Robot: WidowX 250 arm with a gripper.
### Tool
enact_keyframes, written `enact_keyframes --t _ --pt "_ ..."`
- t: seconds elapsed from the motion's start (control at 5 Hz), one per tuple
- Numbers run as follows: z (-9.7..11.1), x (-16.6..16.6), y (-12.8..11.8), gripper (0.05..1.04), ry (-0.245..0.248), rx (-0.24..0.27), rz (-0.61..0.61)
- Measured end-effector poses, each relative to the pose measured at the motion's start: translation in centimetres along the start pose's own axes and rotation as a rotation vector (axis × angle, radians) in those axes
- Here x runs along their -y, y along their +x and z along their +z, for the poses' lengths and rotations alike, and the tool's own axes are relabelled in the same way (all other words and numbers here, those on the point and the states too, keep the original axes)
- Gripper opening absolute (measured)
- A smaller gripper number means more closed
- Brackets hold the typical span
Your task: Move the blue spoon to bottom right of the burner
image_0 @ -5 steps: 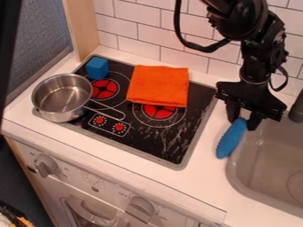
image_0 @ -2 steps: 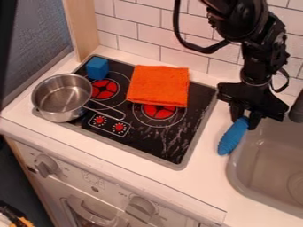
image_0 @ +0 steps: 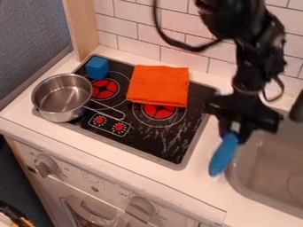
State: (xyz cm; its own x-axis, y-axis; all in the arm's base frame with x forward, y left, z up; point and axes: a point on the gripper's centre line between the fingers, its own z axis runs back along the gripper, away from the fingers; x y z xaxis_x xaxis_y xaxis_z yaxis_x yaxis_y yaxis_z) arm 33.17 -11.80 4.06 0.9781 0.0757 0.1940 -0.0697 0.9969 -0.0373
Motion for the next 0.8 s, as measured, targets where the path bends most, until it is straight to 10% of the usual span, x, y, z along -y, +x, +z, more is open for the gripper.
enact_keyframes --t 0.4,0.8 --pt "5.6 -3.7 -3.2 0.292 0.037 0.080 0.285" --pt "6.6 -7.7 -6.4 0.292 0.089 0.182 0.687"
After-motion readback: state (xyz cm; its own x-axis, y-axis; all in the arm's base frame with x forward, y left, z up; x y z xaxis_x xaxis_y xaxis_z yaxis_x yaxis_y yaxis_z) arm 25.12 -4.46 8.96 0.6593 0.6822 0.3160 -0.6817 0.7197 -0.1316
